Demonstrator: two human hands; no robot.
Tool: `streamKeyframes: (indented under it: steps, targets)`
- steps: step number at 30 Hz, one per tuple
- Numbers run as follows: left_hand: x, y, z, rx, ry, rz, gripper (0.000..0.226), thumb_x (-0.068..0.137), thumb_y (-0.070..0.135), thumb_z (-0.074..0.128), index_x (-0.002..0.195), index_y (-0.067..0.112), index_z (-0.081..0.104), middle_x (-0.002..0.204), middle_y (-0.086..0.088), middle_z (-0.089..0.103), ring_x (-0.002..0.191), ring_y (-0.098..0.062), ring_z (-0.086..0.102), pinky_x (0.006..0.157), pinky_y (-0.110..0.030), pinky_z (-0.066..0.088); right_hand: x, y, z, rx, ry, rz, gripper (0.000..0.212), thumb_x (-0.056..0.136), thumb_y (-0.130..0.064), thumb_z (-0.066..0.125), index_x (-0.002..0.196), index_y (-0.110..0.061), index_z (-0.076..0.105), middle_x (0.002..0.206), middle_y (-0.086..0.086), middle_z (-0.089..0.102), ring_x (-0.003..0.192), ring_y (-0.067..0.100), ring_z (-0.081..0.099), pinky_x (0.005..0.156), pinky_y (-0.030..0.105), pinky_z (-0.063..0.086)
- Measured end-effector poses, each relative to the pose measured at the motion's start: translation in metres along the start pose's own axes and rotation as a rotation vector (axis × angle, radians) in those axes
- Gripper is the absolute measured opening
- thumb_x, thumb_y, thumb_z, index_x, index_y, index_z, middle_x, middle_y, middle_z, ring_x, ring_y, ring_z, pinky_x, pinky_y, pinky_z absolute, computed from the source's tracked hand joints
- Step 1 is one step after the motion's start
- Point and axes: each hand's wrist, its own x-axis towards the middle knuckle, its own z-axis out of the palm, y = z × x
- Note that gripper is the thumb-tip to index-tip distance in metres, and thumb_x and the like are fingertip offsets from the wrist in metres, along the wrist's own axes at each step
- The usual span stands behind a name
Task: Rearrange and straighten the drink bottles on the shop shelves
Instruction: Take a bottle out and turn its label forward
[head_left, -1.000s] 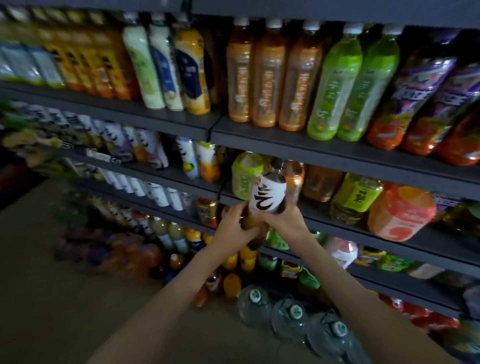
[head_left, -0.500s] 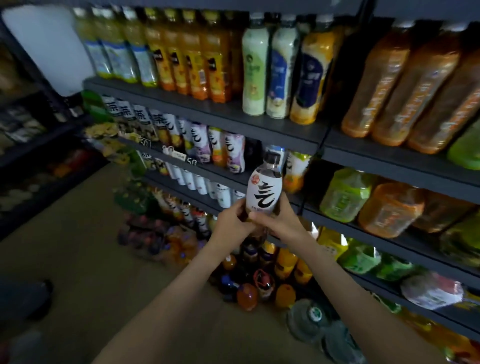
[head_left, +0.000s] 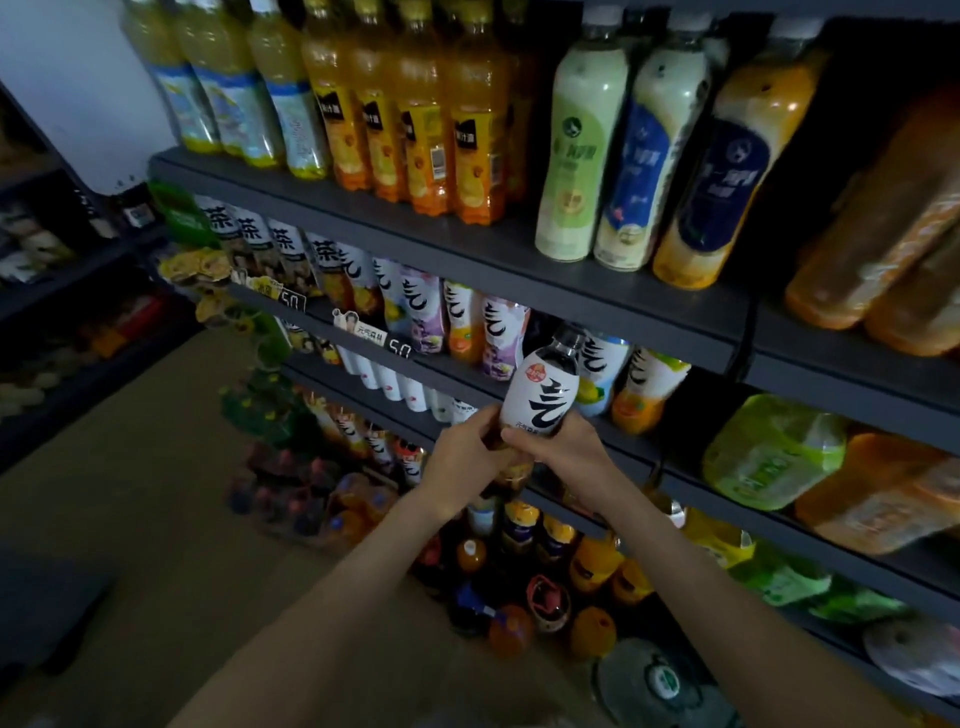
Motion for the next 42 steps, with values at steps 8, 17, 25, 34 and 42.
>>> streamKeyframes:
  steps: [8,17,25,34,42]
  targets:
    - [0.054,-0.026,-0.066,0.096,-0.459,0.087,0.048,0.083,0.026,0.07,0.129,0.021,0.056,0.122,0.007,0.064,0.109,-0.006,0.059,0.091,-0.024,0.048,0.017,-0.005,0.043,0.162,0.146,0.092,0.045,0.071,-0.024,0.082,0.111,-0.022,0.064,0.106,-0.005,0.07,0.099,0.012,0.065,0.082,0.033,0.055]
    - [0.08,-0.039,-0.096,0.254,-0.693,0.137,0.05,0.082,0.035,0.071,0.127,0.02,0.054,0.123,0.001,0.062,0.111,-0.015,0.058,0.095,-0.034,0.046,0.006,-0.005,0.095,0.182,0.527,0.124,0.071,0.062,-0.029,0.087,0.123,-0.021,0.05,0.111,-0.008,0.064,0.101,0.01,0.06,0.082,0.028,0.053]
    - [0.096,-0.042,-0.091,0.322,-0.466,0.165,0.042,0.09,0.029,0.061,0.127,0.009,0.055,0.122,-0.007,0.061,0.11,-0.022,0.057,0.082,-0.026,0.043,-0.011,0.002,0.068,0.119,0.833,0.121,0.07,0.064,-0.032,0.085,0.118,-0.018,0.044,0.109,-0.004,0.06,0.1,0.016,0.059,0.078,0.034,0.053]
    - [0.099,-0.065,-0.059,0.196,-0.366,0.212,0.032,0.092,0.023,0.058,0.121,0.01,0.057,0.114,-0.005,0.063,0.102,-0.019,0.059,0.08,-0.026,0.045,-0.01,0.031,0.063,0.144,0.978,0.046,0.062,0.072,-0.022,0.082,0.118,-0.015,0.041,0.106,-0.004,0.053,0.097,0.014,0.052,0.074,0.028,0.045]
    - [0.08,-0.035,-0.024,0.259,-0.419,0.267,0.027,0.091,0.024,0.058,0.115,0.012,0.062,0.111,-0.003,0.066,0.101,-0.016,0.061,0.078,-0.022,0.045,-0.038,0.038,0.031,0.19,1.043,0.069,0.06,0.071,-0.022,0.082,0.114,-0.021,0.04,0.108,-0.003,0.057,0.1,0.018,0.056,0.08,0.036,0.053]
